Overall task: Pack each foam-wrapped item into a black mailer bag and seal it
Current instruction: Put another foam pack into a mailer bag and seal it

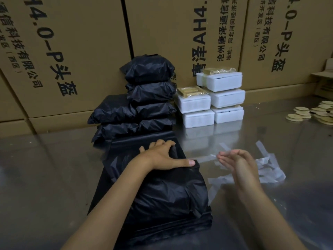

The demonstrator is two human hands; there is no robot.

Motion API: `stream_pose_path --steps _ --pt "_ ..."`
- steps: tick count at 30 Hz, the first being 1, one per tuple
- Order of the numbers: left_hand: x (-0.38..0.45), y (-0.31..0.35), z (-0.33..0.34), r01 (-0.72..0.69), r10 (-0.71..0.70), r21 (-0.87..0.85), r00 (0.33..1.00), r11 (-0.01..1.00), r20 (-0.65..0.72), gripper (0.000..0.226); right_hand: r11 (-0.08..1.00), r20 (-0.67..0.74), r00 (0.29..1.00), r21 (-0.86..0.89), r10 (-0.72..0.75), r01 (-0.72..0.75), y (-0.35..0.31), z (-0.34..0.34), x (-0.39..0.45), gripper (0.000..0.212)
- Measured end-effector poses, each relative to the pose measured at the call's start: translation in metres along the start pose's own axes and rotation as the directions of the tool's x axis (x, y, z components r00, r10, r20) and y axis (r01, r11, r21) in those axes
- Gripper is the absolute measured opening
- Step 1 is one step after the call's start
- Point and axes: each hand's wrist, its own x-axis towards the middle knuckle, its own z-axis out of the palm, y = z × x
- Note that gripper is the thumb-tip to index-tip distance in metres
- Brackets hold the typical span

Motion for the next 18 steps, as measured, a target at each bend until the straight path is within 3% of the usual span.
stream_pose_path --steps 4,10,18 --pt "0.013 0.017 -0.004 -0.012 0.009 0.039 0.996 0.999 0.084 0.108 0.99 -0.083 0.99 -0.099 -0.113 0.105 -0.004 -0.012 0.003 0.021" --pt "0.025 0.022 -0.007 0.019 -0.031 0.077 0.988 0.997 0.153 0.101 0.924 -0.188 0.961 -0.36 -0.205 0.127 0.007 -0.024 0.013 0.015" --pt "0.025 0.03 -0.004 0.073 -0.099 0.165 0.983 0.984 0.156 0.095 0.791 -0.159 0.946 -0.596 -0.284 0.138 0.004 -0.036 0.015 0.011"
